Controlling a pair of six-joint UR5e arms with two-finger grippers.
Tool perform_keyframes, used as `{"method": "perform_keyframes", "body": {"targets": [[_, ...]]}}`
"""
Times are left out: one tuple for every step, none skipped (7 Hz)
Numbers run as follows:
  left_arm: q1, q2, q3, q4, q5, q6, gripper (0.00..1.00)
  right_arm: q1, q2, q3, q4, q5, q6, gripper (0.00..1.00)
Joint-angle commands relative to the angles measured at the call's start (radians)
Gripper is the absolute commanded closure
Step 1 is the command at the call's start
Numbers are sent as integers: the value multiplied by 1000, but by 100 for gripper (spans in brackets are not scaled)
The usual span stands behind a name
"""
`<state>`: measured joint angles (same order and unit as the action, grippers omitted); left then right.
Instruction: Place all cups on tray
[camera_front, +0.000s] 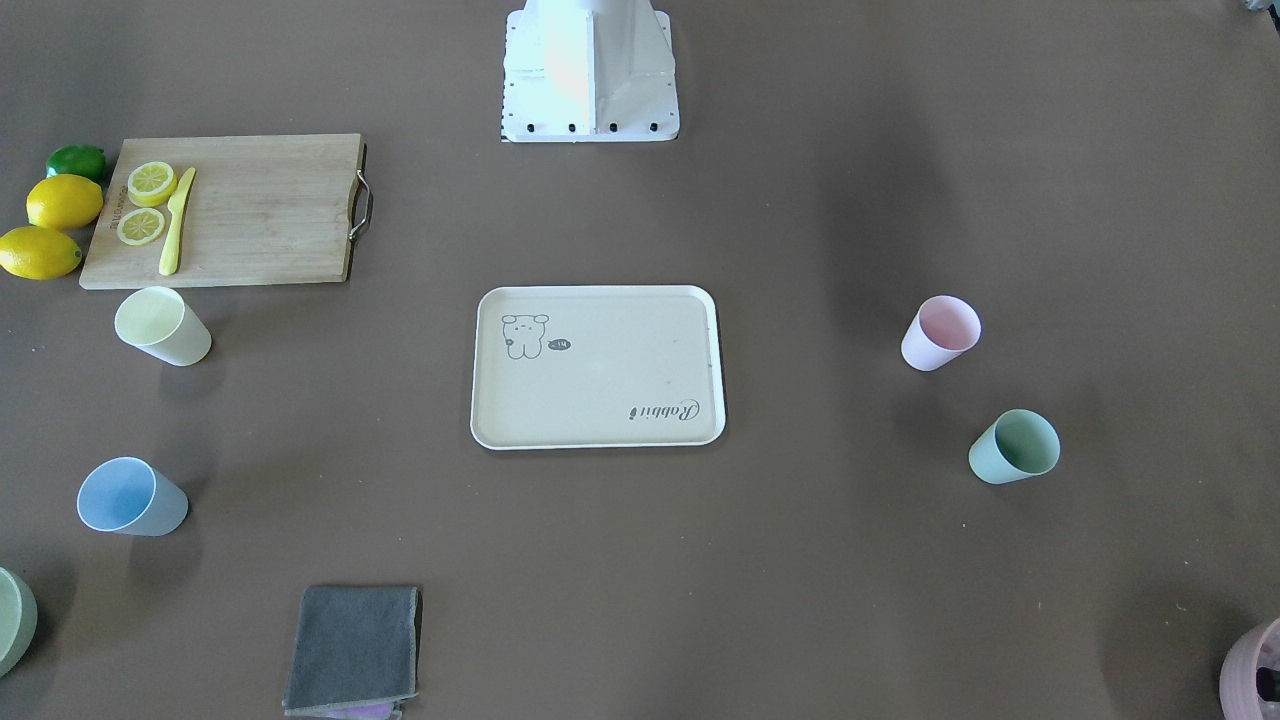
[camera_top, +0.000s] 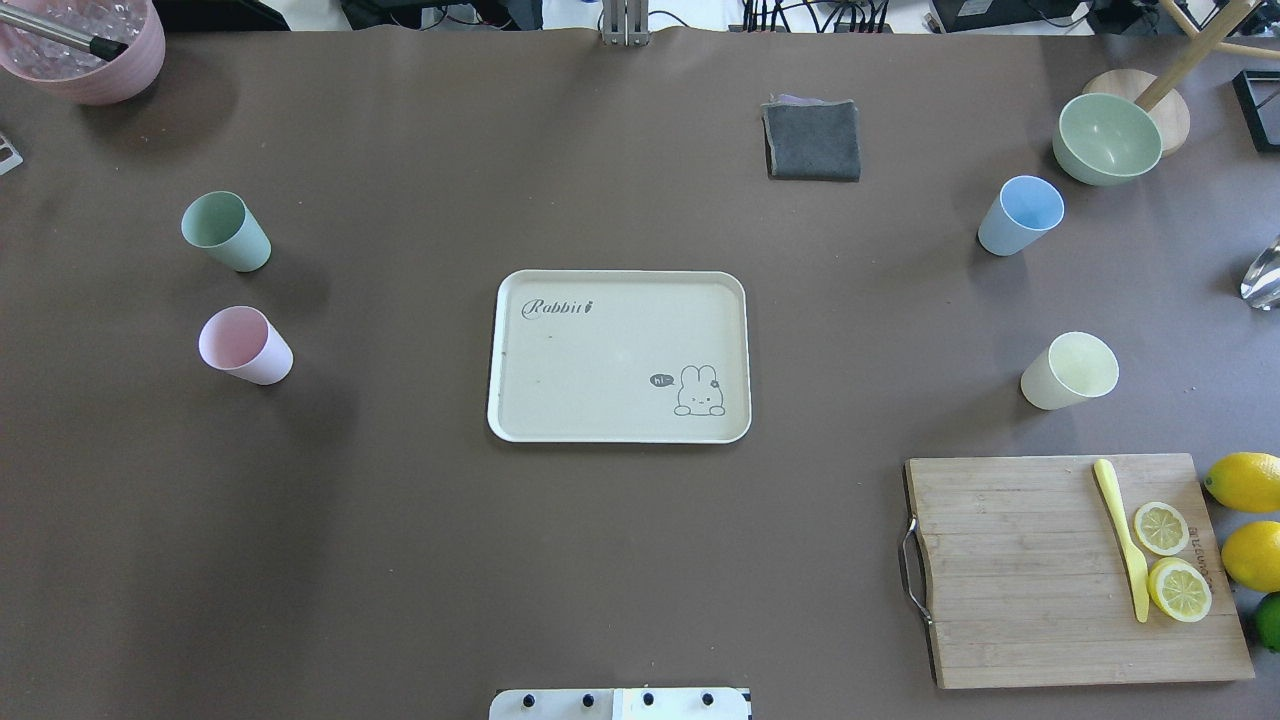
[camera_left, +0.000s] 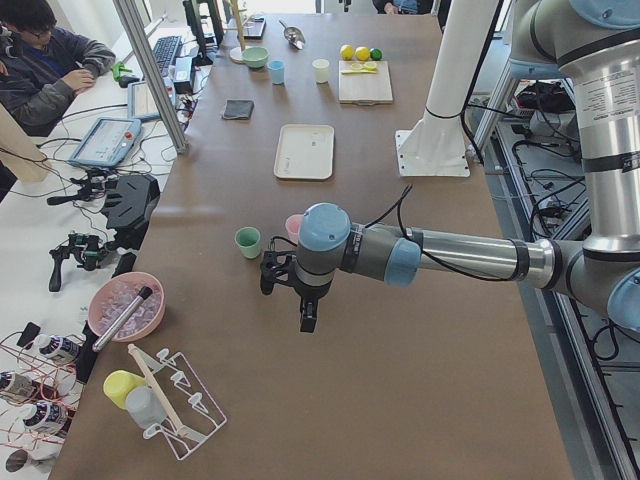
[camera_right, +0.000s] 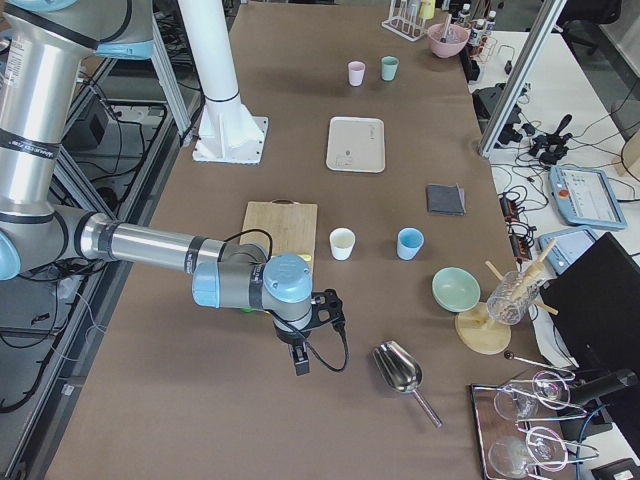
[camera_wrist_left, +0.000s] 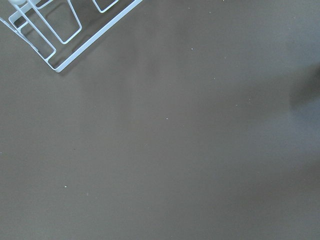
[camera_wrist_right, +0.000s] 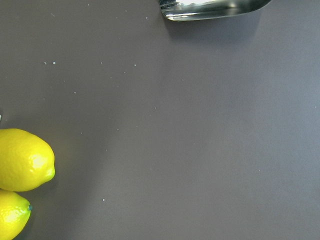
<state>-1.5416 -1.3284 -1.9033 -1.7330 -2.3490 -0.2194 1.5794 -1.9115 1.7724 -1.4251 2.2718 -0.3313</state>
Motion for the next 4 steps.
{"method": "perform_keyframes", "body": {"targets": [[1, 2, -3, -2, -1, 0, 1, 1, 2, 2, 0, 0, 0, 0], [1, 2, -8, -2, -9, 0, 1, 1, 6, 5, 0, -2, 1, 0], [1, 0, -20, -3, -9, 0, 1, 1, 28, 12, 0, -5, 14, 0], [3, -11, -11, -11, -1, 0, 1, 1, 54, 1, -2, 0, 14, 0]]}}
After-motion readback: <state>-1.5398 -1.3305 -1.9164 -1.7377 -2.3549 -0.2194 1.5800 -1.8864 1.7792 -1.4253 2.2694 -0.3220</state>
